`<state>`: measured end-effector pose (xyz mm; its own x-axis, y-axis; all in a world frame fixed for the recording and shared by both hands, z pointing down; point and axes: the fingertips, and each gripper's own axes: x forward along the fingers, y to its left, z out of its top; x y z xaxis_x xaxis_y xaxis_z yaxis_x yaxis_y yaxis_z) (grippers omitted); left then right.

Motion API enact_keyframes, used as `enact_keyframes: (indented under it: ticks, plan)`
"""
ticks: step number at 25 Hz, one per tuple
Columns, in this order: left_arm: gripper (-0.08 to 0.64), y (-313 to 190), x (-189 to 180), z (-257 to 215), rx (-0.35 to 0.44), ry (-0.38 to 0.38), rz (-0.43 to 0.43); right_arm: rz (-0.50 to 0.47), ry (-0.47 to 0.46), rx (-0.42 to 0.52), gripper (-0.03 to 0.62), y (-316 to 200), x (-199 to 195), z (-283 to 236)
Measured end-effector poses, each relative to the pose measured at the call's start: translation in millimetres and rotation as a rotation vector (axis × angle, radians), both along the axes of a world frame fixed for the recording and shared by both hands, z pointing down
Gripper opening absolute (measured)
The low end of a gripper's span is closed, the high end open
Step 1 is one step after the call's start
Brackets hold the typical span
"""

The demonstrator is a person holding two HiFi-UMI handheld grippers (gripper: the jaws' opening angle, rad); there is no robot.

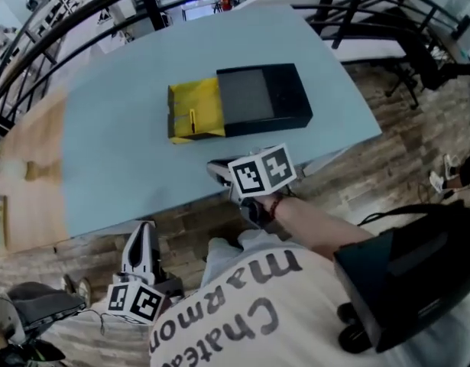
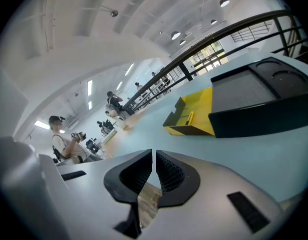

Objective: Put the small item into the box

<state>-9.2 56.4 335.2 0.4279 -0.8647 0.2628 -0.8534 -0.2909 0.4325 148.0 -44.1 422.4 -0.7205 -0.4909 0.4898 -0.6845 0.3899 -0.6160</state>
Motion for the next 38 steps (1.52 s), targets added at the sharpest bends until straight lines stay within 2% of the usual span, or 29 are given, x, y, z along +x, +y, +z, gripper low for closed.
enact_keyframes:
  ticks: [7,17,19,24,38]
  plan:
    - [0.002,3.5,-44.2,-14.9,0.024,-0.008,-0.03,-0.047,0.012,0.057,0.049,-8.0,-52.9,-20.3]
    - [0.002,11.7,-89.2,-23.9,0.026,-0.026,-0.046,-0.002,-0.041,0.058,0.049,-18.9,-88.1,-31.1]
    - [0.002,14.3,-93.9,-22.2,0.02,-0.026,-0.046,-0.005,-0.039,0.069,0.048,-18.9,-91.9,-33.1]
    - [0.002,14.2,-103.9,-19.2,0.017,-0.019,-0.036,-0.022,0.051,0.112,0.041,-19.0,-97.3,-30.3]
    - [0.002,4.7,-99.2,-17.5,0.029,0.001,0.005,0.046,0.067,0.115,0.041,-21.5,-78.4,-32.9]
